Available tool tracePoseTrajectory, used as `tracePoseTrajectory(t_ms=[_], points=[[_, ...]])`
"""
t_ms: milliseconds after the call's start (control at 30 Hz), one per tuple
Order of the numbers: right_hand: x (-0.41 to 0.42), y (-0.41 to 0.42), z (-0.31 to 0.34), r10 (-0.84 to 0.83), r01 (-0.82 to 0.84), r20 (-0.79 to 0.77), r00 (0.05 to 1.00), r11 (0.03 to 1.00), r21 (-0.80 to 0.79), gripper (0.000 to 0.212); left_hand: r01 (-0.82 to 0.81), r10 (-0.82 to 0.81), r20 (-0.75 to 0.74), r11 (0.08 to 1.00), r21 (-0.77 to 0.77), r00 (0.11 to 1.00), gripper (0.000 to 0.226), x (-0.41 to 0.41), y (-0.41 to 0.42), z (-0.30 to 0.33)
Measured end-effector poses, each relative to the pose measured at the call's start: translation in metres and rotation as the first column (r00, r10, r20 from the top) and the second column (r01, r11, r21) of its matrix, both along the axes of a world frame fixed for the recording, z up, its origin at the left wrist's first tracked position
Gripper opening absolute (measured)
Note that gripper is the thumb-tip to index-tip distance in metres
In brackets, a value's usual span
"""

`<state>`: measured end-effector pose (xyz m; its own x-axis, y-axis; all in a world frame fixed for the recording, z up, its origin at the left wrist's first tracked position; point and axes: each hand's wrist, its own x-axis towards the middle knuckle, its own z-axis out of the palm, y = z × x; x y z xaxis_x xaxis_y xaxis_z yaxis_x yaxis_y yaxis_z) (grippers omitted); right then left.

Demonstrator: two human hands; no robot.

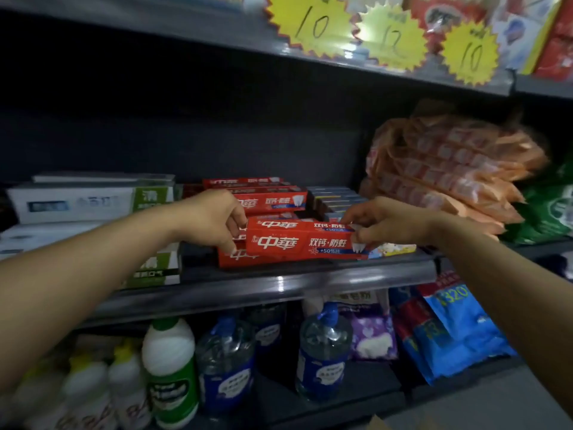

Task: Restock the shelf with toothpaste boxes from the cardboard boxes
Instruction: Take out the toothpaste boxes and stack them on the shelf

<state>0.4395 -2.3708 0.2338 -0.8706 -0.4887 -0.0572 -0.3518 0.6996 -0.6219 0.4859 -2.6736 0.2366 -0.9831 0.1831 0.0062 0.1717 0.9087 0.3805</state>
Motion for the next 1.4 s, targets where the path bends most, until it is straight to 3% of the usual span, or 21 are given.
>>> tracePoseTrajectory(t_ms=[267, 533, 733, 1000, 1400], points=[[-0.026, -0.035, -0.002, 0.13, -0.123, -0.046, 0.99, 0.984, 0.127, 0.03, -0.176, 0.176, 0.017, 0.984, 0.008, 0.984, 0.049, 0.005, -0.027, -0.008], [-0.037, -0.045, -0.018, 0.198, -0.143, -0.272, 0.942, 0.968, 0.208, 0.033, -0.237, 0.237, 0.036, 0.971, -0.008, 0.971, 0.049, 0.007, -0.019, -0.014], [-0.035, -0.046, -0.025, 0.268, -0.165, -0.331, 0.905, 0.937, 0.309, 0.031, -0.269, 0.271, 0.04, 0.962, -0.046, 0.962, 0.051, 0.004, -0.014, -0.017], [-0.04, -0.054, -0.035, 0.205, -0.045, -0.407, 0.89, 0.928, 0.37, 0.048, -0.261, 0.263, 0.029, 0.964, -0.057, 0.964, 0.054, 0.001, -0.008, -0.018], [-0.038, -0.044, -0.029, 0.18, 0.02, -0.446, 0.877, 0.913, 0.408, 0.05, -0.184, 0.183, -0.025, 0.983, -0.015, 0.983, 0.058, 0.003, 0.018, -0.005]])
